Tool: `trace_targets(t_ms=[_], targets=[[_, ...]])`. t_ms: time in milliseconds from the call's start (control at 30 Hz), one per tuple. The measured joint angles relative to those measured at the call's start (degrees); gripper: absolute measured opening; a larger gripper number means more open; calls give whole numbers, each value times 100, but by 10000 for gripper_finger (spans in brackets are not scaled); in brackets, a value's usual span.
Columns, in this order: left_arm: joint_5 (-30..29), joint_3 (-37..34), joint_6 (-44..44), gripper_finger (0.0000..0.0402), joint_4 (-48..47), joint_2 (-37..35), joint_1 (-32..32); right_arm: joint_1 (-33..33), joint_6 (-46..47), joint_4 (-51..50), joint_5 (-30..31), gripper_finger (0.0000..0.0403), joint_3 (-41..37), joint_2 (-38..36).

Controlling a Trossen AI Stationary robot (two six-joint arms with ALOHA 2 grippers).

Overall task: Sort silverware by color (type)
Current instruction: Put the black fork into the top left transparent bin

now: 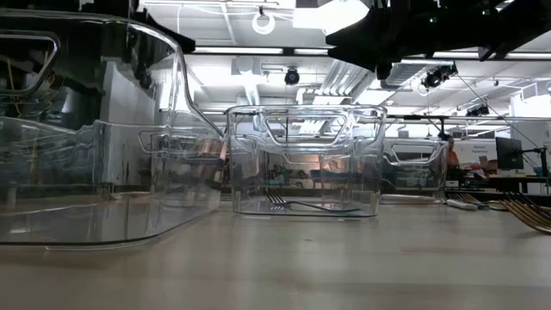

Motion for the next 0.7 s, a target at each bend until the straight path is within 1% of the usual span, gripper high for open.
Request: trace_targets(t_ms=[100, 333, 467, 700], targets=[[17, -48, 35, 26, 299, -11, 6, 0, 20, 0, 0, 171, 0, 0], [132, 27, 132, 26, 284, -17, 6, 4, 76, 0, -2, 171, 0, 0], [135, 27, 119, 26, 280, -17, 6, 15, 428, 0, -13, 171, 0, 0], [146, 27, 25, 26, 273, -17, 6, 15, 508, 0, -19, 171, 0, 0]])
